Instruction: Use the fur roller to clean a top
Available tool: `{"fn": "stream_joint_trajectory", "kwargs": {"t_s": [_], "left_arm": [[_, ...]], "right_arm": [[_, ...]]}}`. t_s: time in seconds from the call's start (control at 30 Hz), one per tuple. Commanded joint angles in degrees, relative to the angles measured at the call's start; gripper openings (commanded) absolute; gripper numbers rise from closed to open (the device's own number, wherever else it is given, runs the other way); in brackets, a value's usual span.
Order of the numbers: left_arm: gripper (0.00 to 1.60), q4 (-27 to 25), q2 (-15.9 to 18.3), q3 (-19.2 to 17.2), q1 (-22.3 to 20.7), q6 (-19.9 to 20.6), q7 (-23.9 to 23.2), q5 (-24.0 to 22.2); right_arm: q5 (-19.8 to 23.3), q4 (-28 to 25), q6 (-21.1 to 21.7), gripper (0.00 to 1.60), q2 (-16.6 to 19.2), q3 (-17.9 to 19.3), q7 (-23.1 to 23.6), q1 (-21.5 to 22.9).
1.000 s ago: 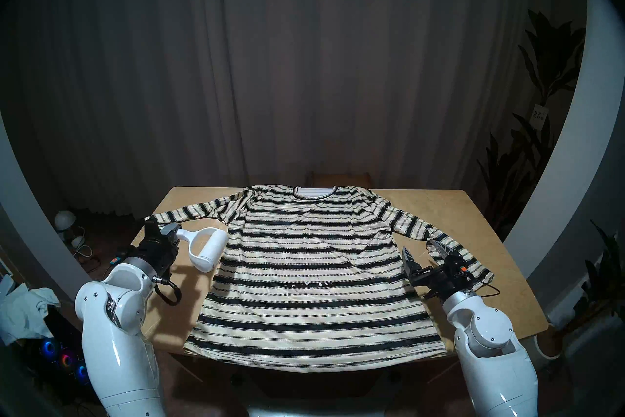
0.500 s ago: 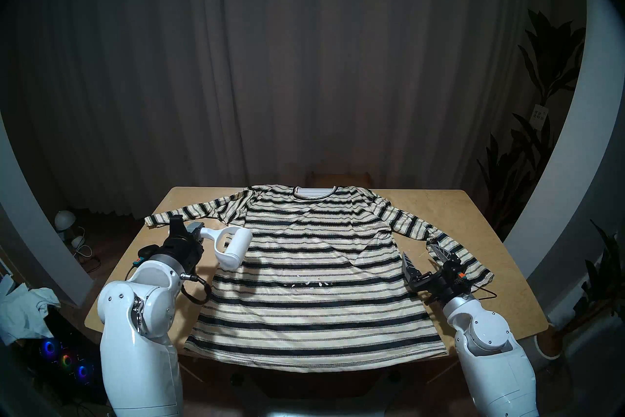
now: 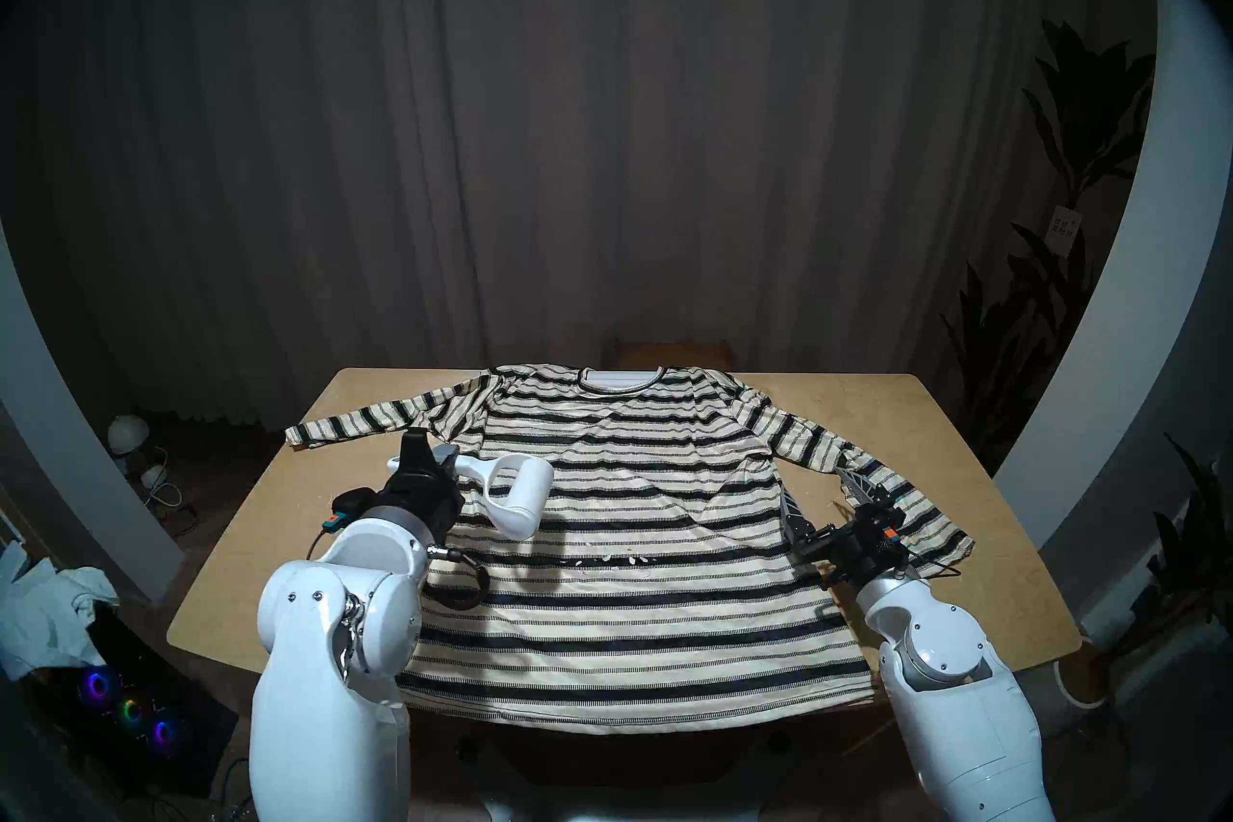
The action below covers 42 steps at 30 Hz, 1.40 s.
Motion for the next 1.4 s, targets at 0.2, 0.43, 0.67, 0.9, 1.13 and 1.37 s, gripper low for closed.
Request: {"fn": "stream_joint_trajectory", "kwargs": {"t_s": [0.2, 0.43, 0.67, 0.9, 1.13, 1.37], "left_arm": [[0.0, -2.4, 2.0, 5.8, 0.5, -7.3, -1.1, 1.3], [0.0, -2.9, 3.1, 8.6, 0.3, -11.4, 0.1, 2.4], [0.0, -3.7, 4.1, 11.0, 0.7, -14.8, 0.8, 3.2], [0.0, -5.2, 5.1, 12.9, 2.0, -17.5, 1.7, 3.6], [0.0, -5.7, 6.8, 15.8, 2.5, -20.0, 1.6, 3.3], [0.0, -4.5, 8.9, 19.7, 1.2, -23.6, 1.3, 4.0]], "right_arm": [[3.5, 0.8, 0.6, 1.6, 4.7, -0.2, 8.8, 2.5], [-1.4, 0.4, 0.5, 1.6, 4.4, 0.2, 5.1, 1.7], [-5.6, 0.4, -0.1, 1.6, 4.9, -0.9, 4.2, 1.6], [-9.4, -1.5, 3.0, 1.6, 5.2, -2.4, 3.2, 1.4], [-11.6, -2.9, 4.8, 1.6, 5.3, -3.0, 2.1, 1.1], [-12.5, -3.2, 6.5, 1.6, 5.2, -2.8, 0.8, 0.5]]}}
